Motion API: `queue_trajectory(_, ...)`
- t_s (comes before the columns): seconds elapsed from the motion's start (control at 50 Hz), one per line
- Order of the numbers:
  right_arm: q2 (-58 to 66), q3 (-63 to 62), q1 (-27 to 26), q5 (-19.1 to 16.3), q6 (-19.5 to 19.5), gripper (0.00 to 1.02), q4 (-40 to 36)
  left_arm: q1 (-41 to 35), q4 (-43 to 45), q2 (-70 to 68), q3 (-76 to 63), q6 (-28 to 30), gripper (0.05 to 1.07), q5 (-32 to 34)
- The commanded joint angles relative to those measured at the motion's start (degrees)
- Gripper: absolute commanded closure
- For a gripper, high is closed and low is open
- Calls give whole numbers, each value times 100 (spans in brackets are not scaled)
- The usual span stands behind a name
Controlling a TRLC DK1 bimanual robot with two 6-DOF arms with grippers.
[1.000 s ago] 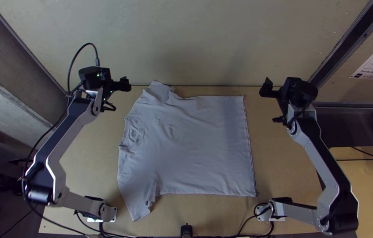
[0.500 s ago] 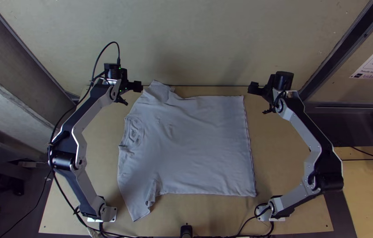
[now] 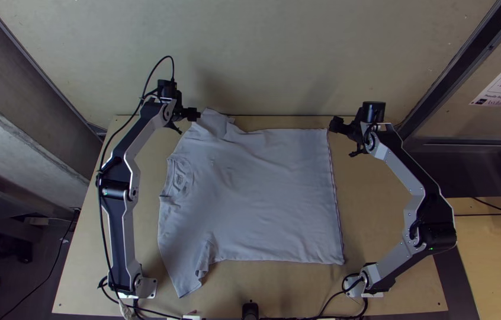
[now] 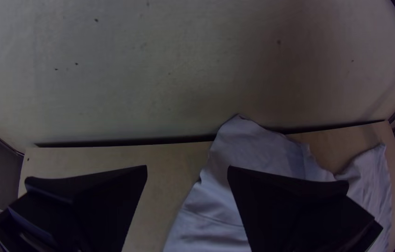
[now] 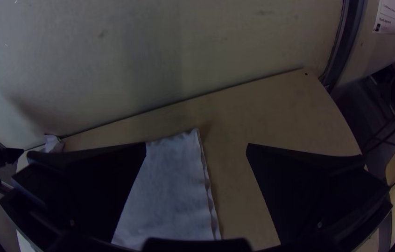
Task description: Fold the t-shirt
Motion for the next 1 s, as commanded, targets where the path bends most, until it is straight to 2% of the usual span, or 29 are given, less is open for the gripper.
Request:
queue_trajectory(0.0, 125, -82, 85, -49, 189, 4, -98, -14, -118, 359, 427, -161, 24, 35)
queue_trajectory(0.66, 186, -38, 164, -49, 251, 4, -2, -84, 463, 1309, 717, -249, 25, 141)
queue_trajectory(0.68, 186, -29, 164, -49, 251, 4, 7, -84, 463, 1326, 734, -249, 27, 141)
queue_trajectory(0.7, 186, -11, 164, -49, 251, 4, 16, -93, 480, 1344, 743, -249, 33, 141)
queue_trajectory(0.78, 204, 15, 164, -57, 251, 4, 16, -102, 621, 1388, 752, -240, 72, 185)
queue_trajectory(0.88, 248, 94, 164, -49, 251, 4, 16, -128, 674, 1405, 752, -240, 104, 202)
queue_trajectory(0.98, 459, 296, 164, -49, 251, 4, -142, -128, 612, 1379, 752, -240, 105, 202)
